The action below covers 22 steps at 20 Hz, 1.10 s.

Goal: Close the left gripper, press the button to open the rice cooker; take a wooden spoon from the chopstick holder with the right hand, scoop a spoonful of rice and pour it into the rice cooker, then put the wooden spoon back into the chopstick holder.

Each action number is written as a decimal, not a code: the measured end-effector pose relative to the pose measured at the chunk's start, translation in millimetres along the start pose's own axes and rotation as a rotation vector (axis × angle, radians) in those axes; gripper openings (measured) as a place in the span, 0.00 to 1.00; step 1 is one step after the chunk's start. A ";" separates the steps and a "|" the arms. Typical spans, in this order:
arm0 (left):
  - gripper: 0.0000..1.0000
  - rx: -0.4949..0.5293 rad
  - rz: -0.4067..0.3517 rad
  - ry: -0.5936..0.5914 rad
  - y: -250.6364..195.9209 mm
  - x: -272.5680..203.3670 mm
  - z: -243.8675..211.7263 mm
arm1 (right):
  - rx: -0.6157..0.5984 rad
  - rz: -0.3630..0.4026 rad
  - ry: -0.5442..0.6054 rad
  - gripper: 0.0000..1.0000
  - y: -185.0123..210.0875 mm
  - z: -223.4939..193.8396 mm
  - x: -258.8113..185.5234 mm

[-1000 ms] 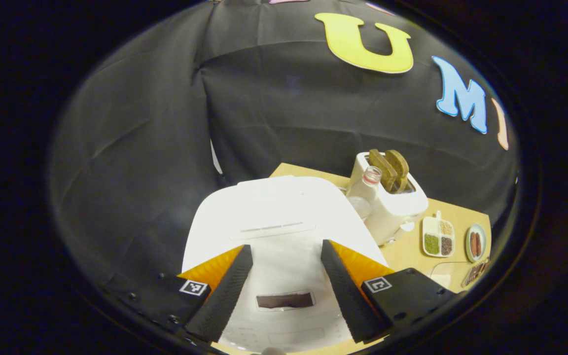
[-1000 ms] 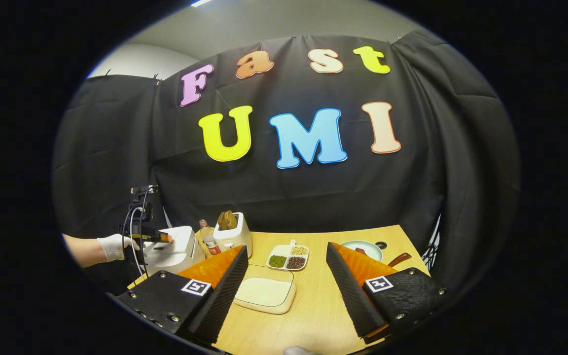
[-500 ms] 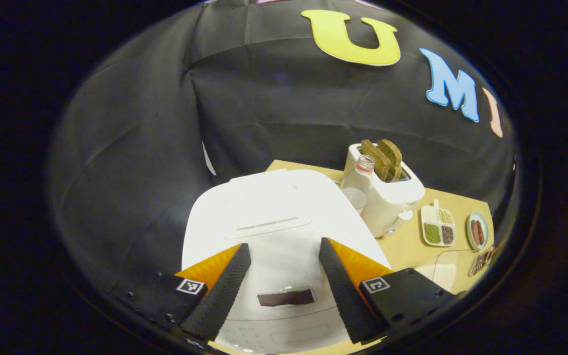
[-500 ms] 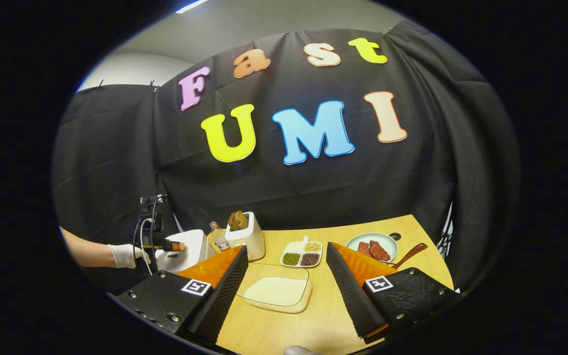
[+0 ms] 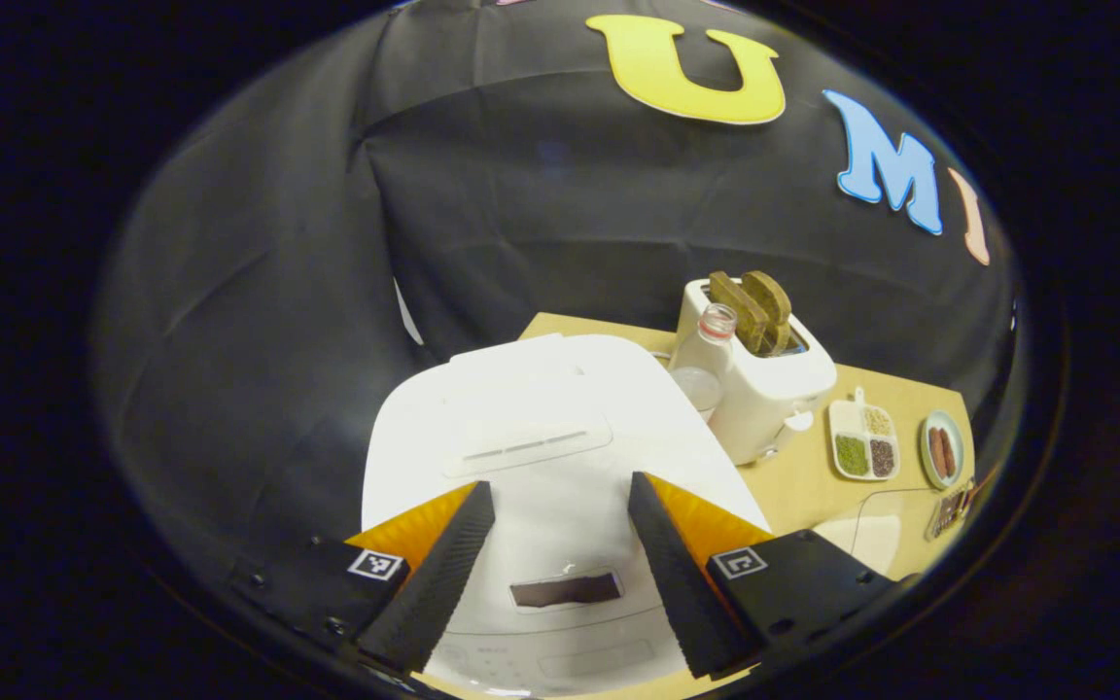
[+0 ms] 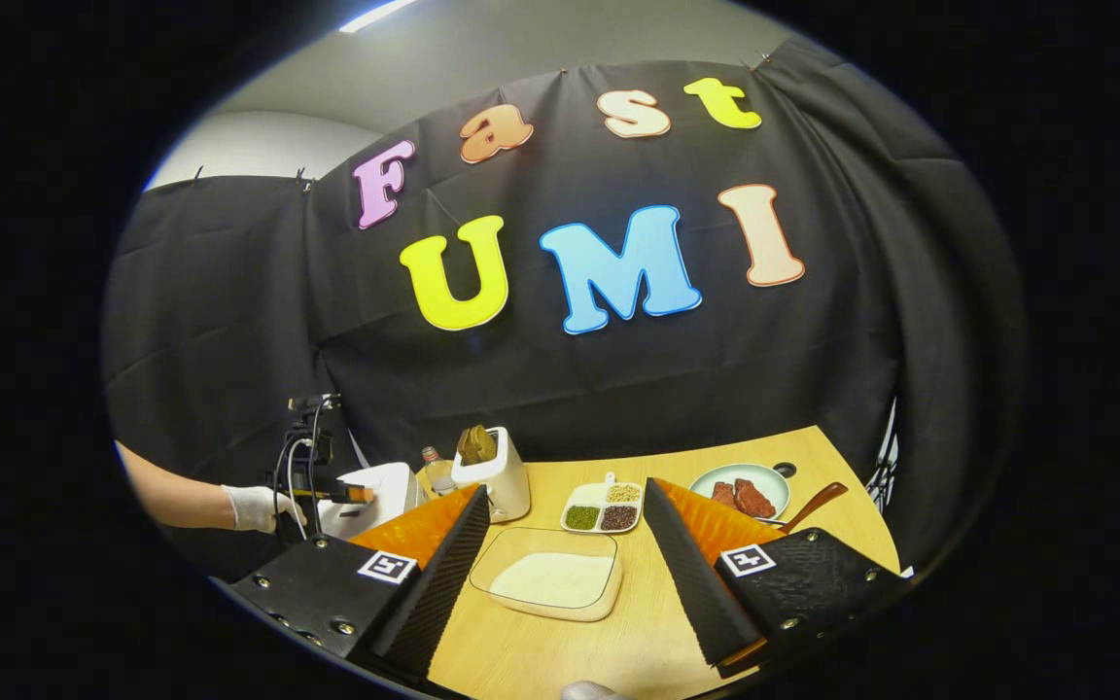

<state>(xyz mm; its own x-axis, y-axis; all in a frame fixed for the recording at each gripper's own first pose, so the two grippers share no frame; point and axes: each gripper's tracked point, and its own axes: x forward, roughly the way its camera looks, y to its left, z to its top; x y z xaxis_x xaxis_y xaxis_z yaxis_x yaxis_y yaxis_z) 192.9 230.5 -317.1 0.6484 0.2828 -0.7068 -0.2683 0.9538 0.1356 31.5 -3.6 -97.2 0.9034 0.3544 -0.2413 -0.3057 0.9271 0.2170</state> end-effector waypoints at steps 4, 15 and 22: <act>0.99 0.087 -0.056 -0.049 -18.5 -13.8 9.1 | -0.032 -0.027 -0.032 0.98 -3.8 11.9 -3.1; 0.99 0.065 -0.327 -0.615 -126.8 -237.4 101.7 | -0.082 -0.086 -0.140 0.98 -7.2 48.1 -13.1; 1.00 -0.036 -0.382 -0.814 -149.3 -351.9 103.1 | -0.081 -0.112 -0.190 0.98 -3.9 64.8 -19.4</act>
<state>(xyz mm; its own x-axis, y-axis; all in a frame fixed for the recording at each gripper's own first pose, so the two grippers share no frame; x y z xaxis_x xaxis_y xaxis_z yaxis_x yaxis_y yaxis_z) 78.3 -0.9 -17.0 0.9984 -0.0553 0.0134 0.0558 0.9977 -0.0396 34.6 -22.0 -32.0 0.9711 0.2263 -0.0757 -0.2163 0.9688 0.1206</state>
